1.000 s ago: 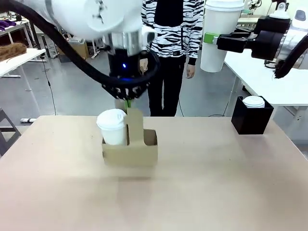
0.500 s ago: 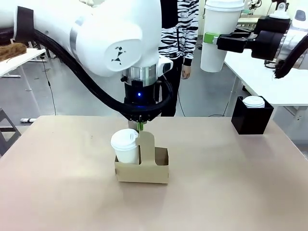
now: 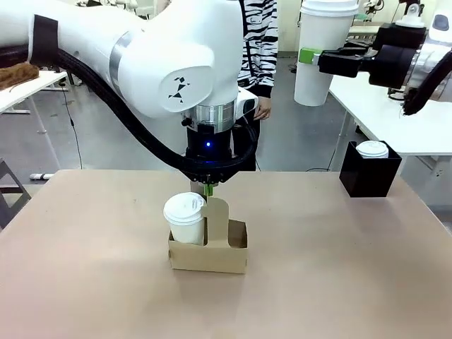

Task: Pour a drink into a cup and package it in a carrier.
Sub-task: Insert the held 600 ml Paper Cup into the Cup Carrier.

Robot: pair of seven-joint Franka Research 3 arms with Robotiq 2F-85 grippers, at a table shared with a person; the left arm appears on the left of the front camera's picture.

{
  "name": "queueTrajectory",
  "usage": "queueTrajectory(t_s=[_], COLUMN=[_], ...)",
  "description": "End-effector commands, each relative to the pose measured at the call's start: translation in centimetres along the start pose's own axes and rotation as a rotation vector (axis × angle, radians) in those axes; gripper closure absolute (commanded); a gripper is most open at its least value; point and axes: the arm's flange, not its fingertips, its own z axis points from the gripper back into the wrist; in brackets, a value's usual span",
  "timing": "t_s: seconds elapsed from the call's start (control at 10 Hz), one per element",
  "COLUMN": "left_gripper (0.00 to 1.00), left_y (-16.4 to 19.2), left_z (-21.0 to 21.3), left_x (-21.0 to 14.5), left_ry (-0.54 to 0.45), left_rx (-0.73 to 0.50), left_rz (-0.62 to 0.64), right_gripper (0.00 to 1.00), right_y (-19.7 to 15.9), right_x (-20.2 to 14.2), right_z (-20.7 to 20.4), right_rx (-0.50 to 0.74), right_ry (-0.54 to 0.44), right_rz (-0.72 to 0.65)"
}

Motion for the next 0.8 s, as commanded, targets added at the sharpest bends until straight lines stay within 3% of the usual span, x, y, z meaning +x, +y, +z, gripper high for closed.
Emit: queueTrajectory(t_s=[0.0, 0.2, 0.3, 0.4, 0.5, 0.7], left_gripper=[0.98, 0.98, 0.39, 0.4, 0.0, 0.0], left_y=[0.2, 0.0, 0.8, 1.2, 1.6, 4.6], left_z=[0.0, 0.0, 0.6, 1.5, 2.9, 7.3], left_x=[0.0, 0.0, -0.2, -0.4, -0.7, -1.6], left_ry=[0.001, 0.0, 0.003, 0.012, 0.024, 0.019], left_rx=[-0.001, 0.0, -0.013, -0.043, -0.055, -0.092], left_rz=[0.005, 0.0, -0.043, -0.064, -0.109, -0.232], right_gripper=[0.2, 0.2, 0.2, 0.2, 0.2, 0.2], right_y=[0.0, 0.0, 0.0, 0.0, 0.0, -1.6], right_x=[0.3, 0.3, 0.3, 0.3, 0.0, -3.8], right_z=[-0.3, -0.3, -0.3, -0.3, 0.0, -3.0], right_rx=[0.003, 0.003, 0.003, 0.003, 0.0, 0.163], right_ry=[-0.019, -0.019, -0.019, -0.019, 0.0, 0.088], right_rz=[0.0, 0.0, 0.0, 0.0, 0.0, -0.043])
